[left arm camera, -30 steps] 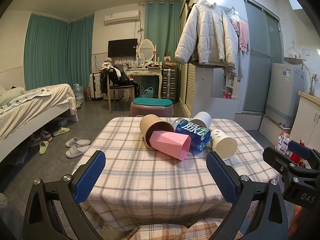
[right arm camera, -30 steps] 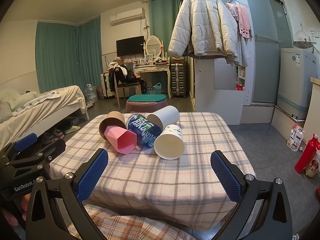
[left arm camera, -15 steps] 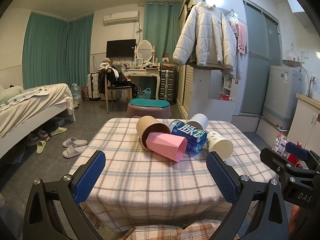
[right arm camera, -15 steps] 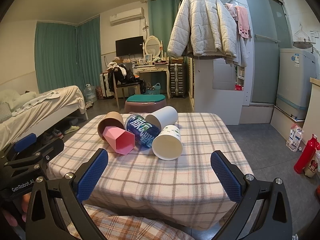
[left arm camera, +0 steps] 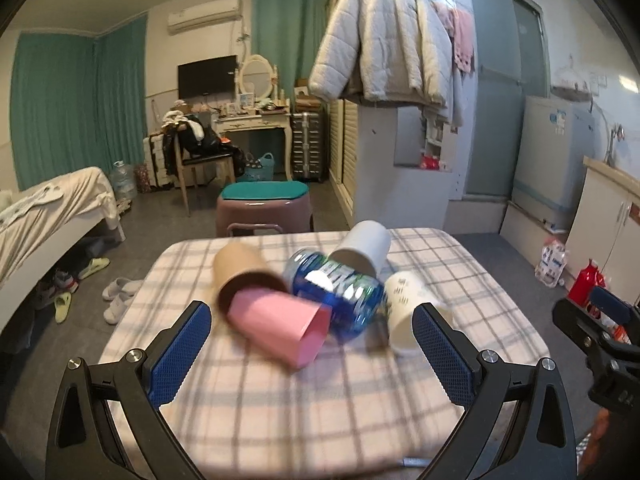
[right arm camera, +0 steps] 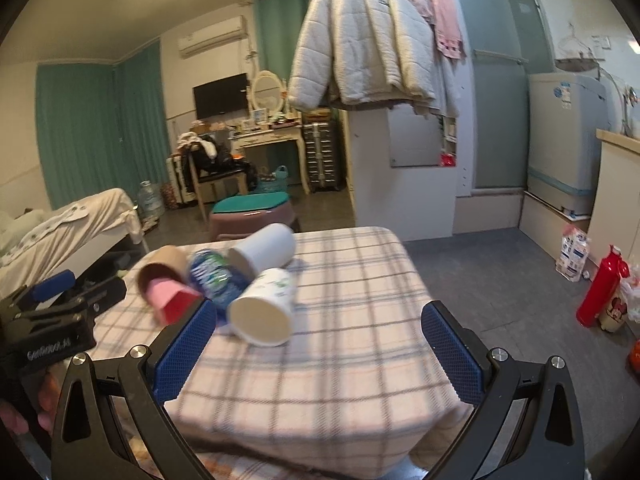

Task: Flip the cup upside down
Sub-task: 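Move the left gripper toward the plain white cup lying on its side, then close the left gripper around the plain white cup's body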

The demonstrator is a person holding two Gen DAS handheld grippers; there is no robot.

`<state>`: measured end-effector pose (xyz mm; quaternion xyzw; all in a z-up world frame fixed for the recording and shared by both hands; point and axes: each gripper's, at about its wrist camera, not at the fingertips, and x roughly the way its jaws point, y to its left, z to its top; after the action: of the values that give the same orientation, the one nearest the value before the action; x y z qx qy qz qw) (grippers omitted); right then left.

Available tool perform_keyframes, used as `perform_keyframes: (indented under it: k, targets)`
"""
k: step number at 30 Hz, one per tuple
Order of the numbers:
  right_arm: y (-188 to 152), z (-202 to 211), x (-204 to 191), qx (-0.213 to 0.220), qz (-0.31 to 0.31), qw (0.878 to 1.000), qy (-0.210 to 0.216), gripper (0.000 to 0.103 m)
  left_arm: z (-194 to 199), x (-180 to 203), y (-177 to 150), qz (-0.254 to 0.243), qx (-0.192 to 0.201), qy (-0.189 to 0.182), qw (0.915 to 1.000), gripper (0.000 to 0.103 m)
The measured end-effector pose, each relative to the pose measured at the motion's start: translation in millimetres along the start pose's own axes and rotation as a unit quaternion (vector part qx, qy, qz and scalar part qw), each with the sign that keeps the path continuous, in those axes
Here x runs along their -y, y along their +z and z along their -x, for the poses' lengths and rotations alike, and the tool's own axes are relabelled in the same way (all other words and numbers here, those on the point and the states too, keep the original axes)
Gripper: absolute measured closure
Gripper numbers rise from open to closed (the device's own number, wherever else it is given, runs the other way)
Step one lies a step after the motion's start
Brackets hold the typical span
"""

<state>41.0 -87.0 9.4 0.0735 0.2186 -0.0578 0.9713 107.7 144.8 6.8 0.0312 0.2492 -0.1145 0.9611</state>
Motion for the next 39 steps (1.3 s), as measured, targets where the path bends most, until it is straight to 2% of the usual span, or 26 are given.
perform_keyframes:
  k: [3, 7, 12, 14, 16, 19, 21, 27, 29, 30, 33, 36, 39]
  targets:
    - [10, -21, 20, -0.01, -0.012, 1.0, -0.006, 0.0, -24, 13, 19, -0.012, -0.009, -0.014, 0.9998, 0.0]
    - [28, -58, 41, -0.03, -0.021, 0.999, -0.01, 0.0, -75, 37, 50, -0.04, -0.035, -0.019, 0.9984, 0.0]
    - [51, -110, 54, -0.039, -0.022, 0.999, -0.01, 0.0, -129, 54, 62, -0.064, -0.07, -0.025, 0.9952, 0.0]
    - [57, -128, 54, -0.043, -0.024, 0.999, -0.003, 0.0, -158, 59, 65, -0.069, -0.107, -0.028, 0.9915, 0.001]
    - [61, -148, 53, -0.049, -0.028, 0.998, 0.002, 0.0, -178, 59, 65, -0.073, -0.128, -0.031, 0.9887, 0.002]
    - [59, -171, 49, -0.059, -0.031, 0.998, 0.014, 0.0, -200, 60, 65, -0.076, -0.159, -0.03, 0.9838, 0.01]
    - [54, -184, 48, -0.067, -0.031, 0.997, 0.016, 0.0, -215, 61, 64, -0.076, -0.18, -0.042, 0.9799, 0.011]
    - [44, -205, 53, -0.085, -0.066, 0.994, 0.026, 0.0, -241, 63, 55, -0.074, -0.225, -0.044, 0.9705, 0.011]
    - [44, -206, 53, -0.087, -0.063, 0.994, 0.021, 0.0, -243, 64, 53, -0.074, -0.235, -0.044, 0.9682, 0.02]
    - [44, -207, 54, -0.088, -0.063, 0.994, 0.018, 0.0, -244, 65, 53, -0.08, -0.237, -0.036, 0.9675, 0.023]
    - [43, -207, 54, -0.089, -0.069, 0.993, 0.022, 0.0, -246, 67, 53, -0.09, -0.246, -0.038, 0.9644, 0.023]
    - [41, -206, 54, -0.095, -0.068, 0.993, 0.018, 0.0, -251, 75, 47, -0.132, -0.268, -0.023, 0.954, 0.023]
    - [40, -201, 55, -0.095, -0.07, 0.993, 0.019, 0.0, -249, 73, 47, -0.125, -0.265, -0.024, 0.9558, 0.028]
